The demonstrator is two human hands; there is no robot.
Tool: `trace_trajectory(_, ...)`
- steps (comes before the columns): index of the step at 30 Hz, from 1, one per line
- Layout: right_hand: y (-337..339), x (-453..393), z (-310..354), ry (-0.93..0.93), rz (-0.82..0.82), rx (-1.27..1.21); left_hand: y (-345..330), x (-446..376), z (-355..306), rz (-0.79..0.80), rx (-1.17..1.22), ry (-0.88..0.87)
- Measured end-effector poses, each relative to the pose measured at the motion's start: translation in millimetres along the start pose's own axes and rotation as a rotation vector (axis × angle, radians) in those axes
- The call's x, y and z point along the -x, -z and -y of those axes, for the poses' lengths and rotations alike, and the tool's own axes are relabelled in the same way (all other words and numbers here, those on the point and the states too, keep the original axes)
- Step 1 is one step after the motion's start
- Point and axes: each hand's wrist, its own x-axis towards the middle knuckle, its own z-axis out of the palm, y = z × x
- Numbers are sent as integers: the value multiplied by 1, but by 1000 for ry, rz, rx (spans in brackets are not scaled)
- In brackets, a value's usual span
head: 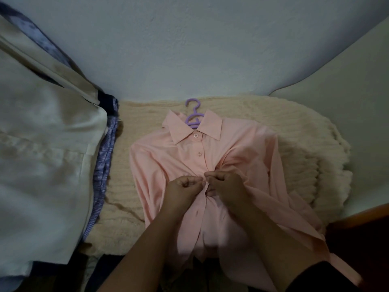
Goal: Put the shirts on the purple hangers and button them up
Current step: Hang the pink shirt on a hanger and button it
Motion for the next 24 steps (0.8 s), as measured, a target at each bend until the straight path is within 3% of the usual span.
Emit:
trace_trajectory(6, 2, 1, -1, 50, 6, 8, 1, -2, -1, 36, 26, 77)
trace_trajectory(11, 0, 3, 1, 173, -10, 158, 2, -4, -17, 112, 322, 296)
trace_trajectory(13, 1, 2, 2, 173, -6, 167, 3, -4, -22, 149, 339, 316)
trace_trajectory(17, 20, -4, 7, 166, 37, 356, 10, -8, -17, 57, 197, 251)
trace_trajectory(21, 39, -22, 27, 238, 111, 801, 11, -13, -15, 13, -50, 184)
trace_trajectory(24, 38, -34, 44, 137, 160, 724, 9, -22, -25, -70, -180, 119)
